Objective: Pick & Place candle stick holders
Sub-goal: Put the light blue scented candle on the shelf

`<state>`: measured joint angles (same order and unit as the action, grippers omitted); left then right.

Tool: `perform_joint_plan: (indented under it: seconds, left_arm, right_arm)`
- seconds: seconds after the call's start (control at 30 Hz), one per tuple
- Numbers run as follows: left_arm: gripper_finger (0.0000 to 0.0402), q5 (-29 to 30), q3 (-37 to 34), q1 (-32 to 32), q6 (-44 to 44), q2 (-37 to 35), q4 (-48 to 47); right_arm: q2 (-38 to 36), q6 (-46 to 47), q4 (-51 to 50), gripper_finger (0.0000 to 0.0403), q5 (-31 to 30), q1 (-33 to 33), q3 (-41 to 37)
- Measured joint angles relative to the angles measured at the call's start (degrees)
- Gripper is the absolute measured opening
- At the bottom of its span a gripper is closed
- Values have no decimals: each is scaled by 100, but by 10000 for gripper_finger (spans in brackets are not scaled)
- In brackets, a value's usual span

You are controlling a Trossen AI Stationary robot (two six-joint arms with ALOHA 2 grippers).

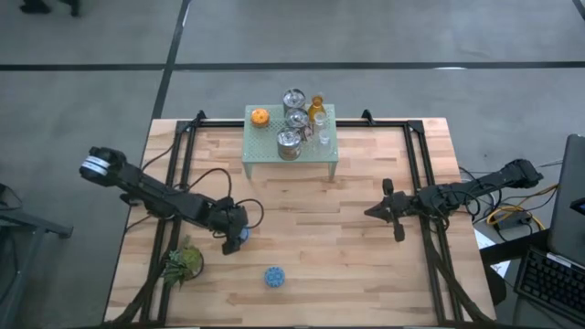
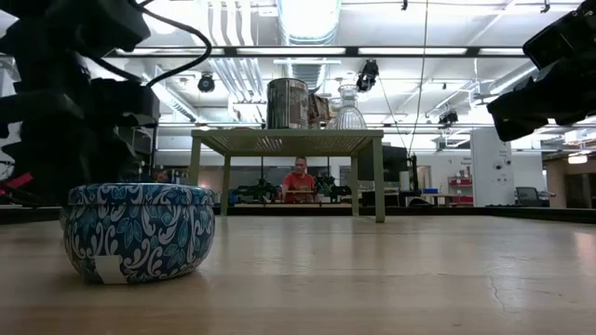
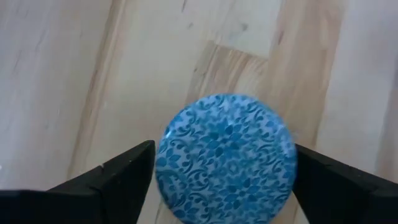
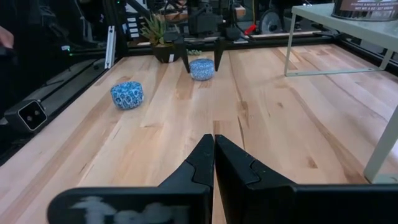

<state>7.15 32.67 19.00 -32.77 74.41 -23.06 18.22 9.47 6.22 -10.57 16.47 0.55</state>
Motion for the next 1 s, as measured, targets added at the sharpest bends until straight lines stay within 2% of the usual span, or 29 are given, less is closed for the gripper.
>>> perform_joint_plan:
  seconds: [0.2,0.63,0.8,1.0]
  left_arm:
    - [297,0,11,0,-22,-53,28]
    - [304,-23,264,-4,36,-65,-70]
    - [298,-17,644,-50,200,-68,-623]
    - [300,-6,1420,-240,631,-89,-1513]
  right_arm:
    - [-4,-2,2,8,-2,0,-1]
    - [-3,-4,2,8,-4,-2,-1]
    - [-4,-6,0,8,-4,0,-1]
    - [-4,-43,0,8,-6,-2,-1]
